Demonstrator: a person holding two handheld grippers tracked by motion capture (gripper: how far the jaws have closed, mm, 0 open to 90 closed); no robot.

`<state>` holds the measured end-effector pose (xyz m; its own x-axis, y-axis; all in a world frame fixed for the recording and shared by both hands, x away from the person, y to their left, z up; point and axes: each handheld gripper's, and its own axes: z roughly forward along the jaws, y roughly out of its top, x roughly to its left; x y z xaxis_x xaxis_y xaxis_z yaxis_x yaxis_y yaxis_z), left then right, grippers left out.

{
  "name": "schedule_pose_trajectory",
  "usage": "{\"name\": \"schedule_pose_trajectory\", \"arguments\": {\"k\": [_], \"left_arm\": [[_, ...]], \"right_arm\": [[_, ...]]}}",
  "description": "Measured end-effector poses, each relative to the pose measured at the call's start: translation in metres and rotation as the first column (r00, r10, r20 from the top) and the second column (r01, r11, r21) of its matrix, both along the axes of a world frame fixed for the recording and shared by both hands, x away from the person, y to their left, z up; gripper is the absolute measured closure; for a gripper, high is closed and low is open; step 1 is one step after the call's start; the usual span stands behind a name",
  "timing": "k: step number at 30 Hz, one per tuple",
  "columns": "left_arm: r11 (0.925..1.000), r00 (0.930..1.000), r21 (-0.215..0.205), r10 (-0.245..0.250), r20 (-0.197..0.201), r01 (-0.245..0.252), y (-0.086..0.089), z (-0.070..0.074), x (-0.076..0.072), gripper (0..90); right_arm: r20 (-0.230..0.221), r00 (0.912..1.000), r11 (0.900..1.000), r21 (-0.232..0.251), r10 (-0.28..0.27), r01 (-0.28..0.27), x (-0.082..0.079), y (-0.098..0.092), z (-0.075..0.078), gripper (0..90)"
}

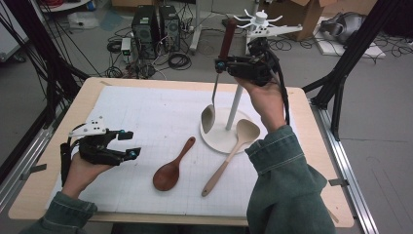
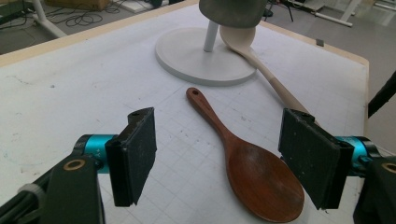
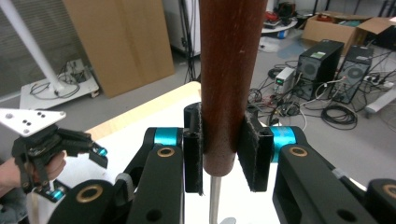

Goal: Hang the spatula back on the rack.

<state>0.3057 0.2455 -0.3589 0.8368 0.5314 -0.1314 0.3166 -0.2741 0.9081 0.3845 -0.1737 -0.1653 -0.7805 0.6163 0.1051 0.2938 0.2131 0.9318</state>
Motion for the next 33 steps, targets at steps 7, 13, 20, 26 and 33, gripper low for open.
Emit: {"name": "schedule_pose_trajectory", "arguments": {"k": [7,13,20,26,33], "left_arm": [[1.0,0.9999,-0.002,0.007,0.007,-0.007,0.0,0.001,-0.001,27.8],[1.0,1.0,-0.004,0.004,0.006,-0.004,0.0,0.001,-0.001,27.7],[1.0,1.0,-0.004,0.001,0.004,-0.001,0.0,0.001,-0.001,27.7],[1.0,1.0,-0.005,-0.001,0.001,0.001,0.0,0.001,-0.001,27.7],[1.0,1.0,-0.009,0.001,0.002,-0.001,0.002,0.001,0.0,27.8]], "right_arm": [[-0.006,0.9994,0.999,0.014,-0.035,0.035,0.004,-0.004,-0.001,73.6],[-0.008,0.9986,0.999,0.013,-0.052,0.052,0.006,-0.008,0.0,73.6],[-0.01,0.9976,0.998,0.002,-0.068,0.068,0.007,-0.008,-0.001,73.6],[-0.007,0.9983,0.998,-0.005,-0.058,0.058,0.009,-0.002,0.003,73.6],[-0.017,0.997,0.997,-0.01,-0.075,0.075,0.014,0.001,0.005,73.6]]}}
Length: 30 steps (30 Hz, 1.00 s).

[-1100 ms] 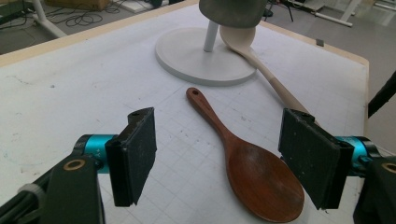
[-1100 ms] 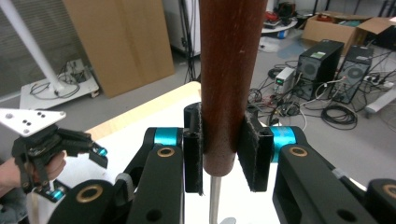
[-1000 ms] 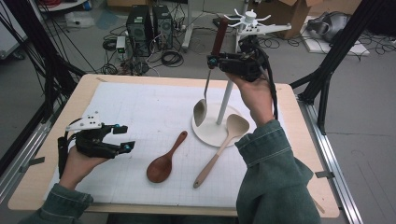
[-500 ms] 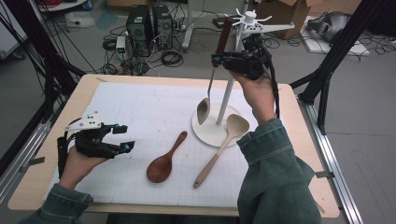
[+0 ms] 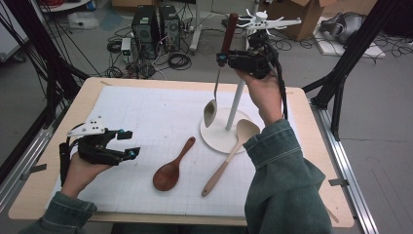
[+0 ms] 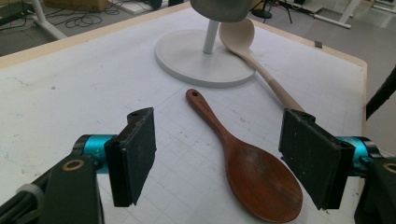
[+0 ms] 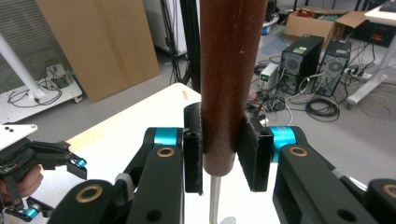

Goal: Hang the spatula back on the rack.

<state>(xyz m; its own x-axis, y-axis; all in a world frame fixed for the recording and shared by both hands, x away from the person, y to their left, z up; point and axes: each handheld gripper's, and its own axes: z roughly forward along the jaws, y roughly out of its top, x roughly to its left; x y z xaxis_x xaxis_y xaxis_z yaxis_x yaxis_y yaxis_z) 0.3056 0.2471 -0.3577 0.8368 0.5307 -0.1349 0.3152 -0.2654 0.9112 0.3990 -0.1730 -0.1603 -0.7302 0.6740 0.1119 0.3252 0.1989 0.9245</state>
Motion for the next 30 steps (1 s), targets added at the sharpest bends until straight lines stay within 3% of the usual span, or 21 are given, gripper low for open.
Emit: {"name": "schedule_pose_trajectory", "arguments": {"k": [18,30], "left_arm": [[0.9999,1.0,0.004,-0.009,0.002,0.009,-0.002,0.0,-0.001,27.9],[0.9999,1.0,0.005,-0.009,-0.001,0.009,-0.001,0.0,-0.001,28.1]], "right_arm": [[0.014,0.9974,0.998,-0.003,-0.07,0.07,-0.006,-0.012,-0.008,73.4],[0.026,0.9944,0.994,0.026,-0.103,0.102,-0.012,-0.017,-0.011,72.9]]}}
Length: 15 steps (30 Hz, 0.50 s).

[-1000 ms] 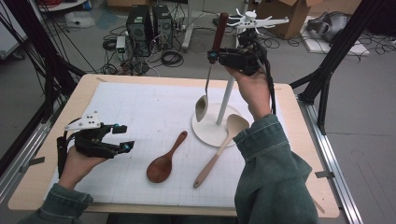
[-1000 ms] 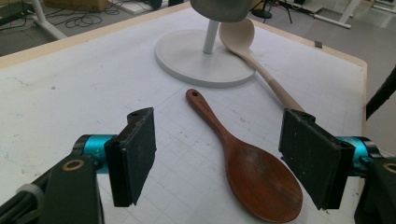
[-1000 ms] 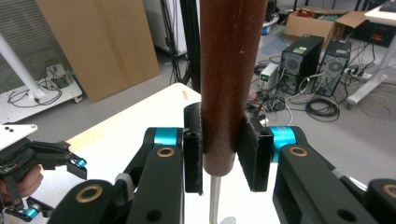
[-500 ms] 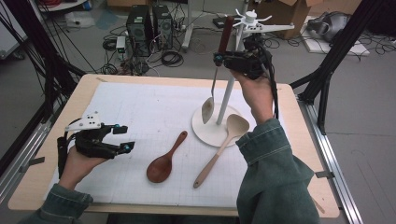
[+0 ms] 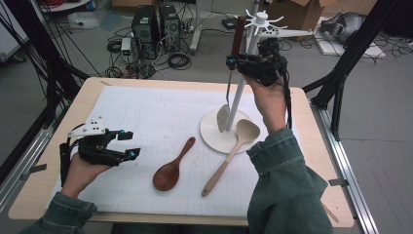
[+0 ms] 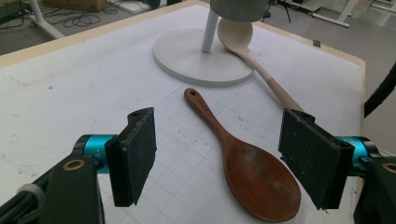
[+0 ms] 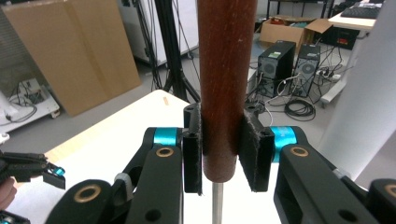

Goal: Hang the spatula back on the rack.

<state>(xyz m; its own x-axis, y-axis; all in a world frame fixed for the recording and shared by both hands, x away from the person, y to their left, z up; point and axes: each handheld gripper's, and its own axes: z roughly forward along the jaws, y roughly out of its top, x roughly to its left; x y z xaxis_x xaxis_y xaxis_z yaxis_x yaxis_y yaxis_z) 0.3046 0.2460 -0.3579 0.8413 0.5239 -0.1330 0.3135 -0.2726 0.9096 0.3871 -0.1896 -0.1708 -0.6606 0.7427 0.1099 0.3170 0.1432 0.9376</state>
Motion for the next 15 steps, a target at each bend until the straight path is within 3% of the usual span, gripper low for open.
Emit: {"name": "schedule_pose_trajectory", "arguments": {"k": [10,15], "left_arm": [[1.0,1.0,-0.005,-0.007,-0.001,0.007,-0.001,0.0,0.0,26.9],[1.0,1.0,0.003,-0.004,-0.001,0.004,-0.001,-0.001,0.0,26.1]], "right_arm": [[0.012,0.9993,0.999,0.015,-0.037,0.036,-0.004,-0.007,-0.006,72.5],[0.017,0.9995,1.0,0.013,-0.027,0.027,-0.005,-0.011,-0.006,72.1]]}}
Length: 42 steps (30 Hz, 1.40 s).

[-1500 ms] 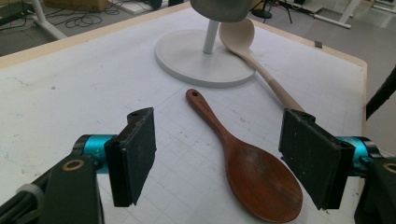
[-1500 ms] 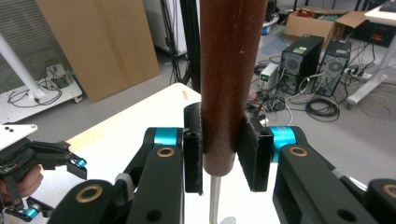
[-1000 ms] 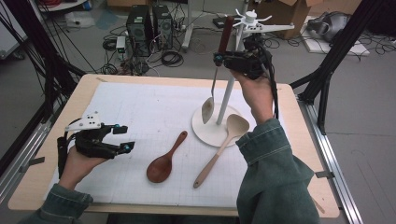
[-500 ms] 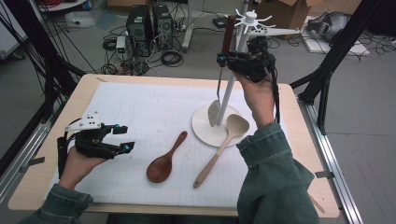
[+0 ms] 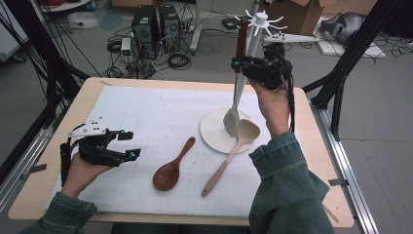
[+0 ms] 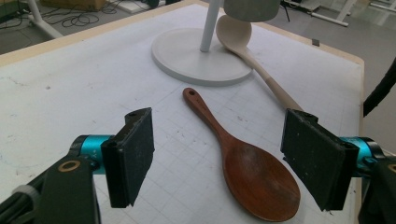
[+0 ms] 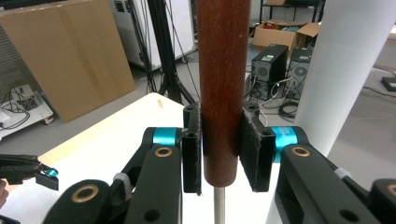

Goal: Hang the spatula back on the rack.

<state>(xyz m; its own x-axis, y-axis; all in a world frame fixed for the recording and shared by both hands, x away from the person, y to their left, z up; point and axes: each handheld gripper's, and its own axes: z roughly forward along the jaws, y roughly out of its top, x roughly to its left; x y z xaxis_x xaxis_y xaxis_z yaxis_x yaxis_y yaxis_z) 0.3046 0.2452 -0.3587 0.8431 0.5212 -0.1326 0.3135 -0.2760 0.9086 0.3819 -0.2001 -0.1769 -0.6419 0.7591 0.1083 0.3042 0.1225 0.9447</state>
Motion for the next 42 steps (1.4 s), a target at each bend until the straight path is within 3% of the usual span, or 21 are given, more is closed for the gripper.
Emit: {"name": "schedule_pose_trajectory", "arguments": {"k": [16,21,28,31,34,42], "left_arm": [[0.9998,0.9999,0.011,0.015,-0.006,-0.015,0.0,-0.004,0.002,24.6],[0.9998,0.9998,0.01,0.017,-0.011,-0.017,0.001,-0.005,0.003,24.5],[0.9997,0.9997,0.016,0.021,-0.009,-0.021,0.003,-0.006,0.004,24.5],[0.9996,0.9996,0.014,0.024,-0.012,-0.024,0.004,-0.006,0.005,24.6],[0.9996,0.9995,0.014,0.027,-0.016,-0.026,0.005,-0.007,0.005,24.7],[0.9996,0.9995,0.011,0.027,-0.018,-0.026,0.005,-0.007,0.006,24.8]], "right_arm": [[0.038,0.9978,0.998,0.023,0.054,-0.055,-0.007,-0.02,-0.002,71.4],[0.032,0.9966,0.997,0.028,0.076,-0.077,-0.007,-0.027,-0.003,75.2],[0.02,0.9918,0.991,0.03,0.126,-0.127,-0.01,-0.037,-0.002,89.5],[0.009,0.9891,0.989,0.027,0.147,-0.147,-0.01,-0.041,0.0,89.6],[0.006,0.9886,0.988,0.025,0.15,-0.151,-0.011,-0.048,0.004,89.6],[0.055,0.9895,0.989,0.056,0.134,-0.137,-0.02,-0.07,0.029,89.6]]}}
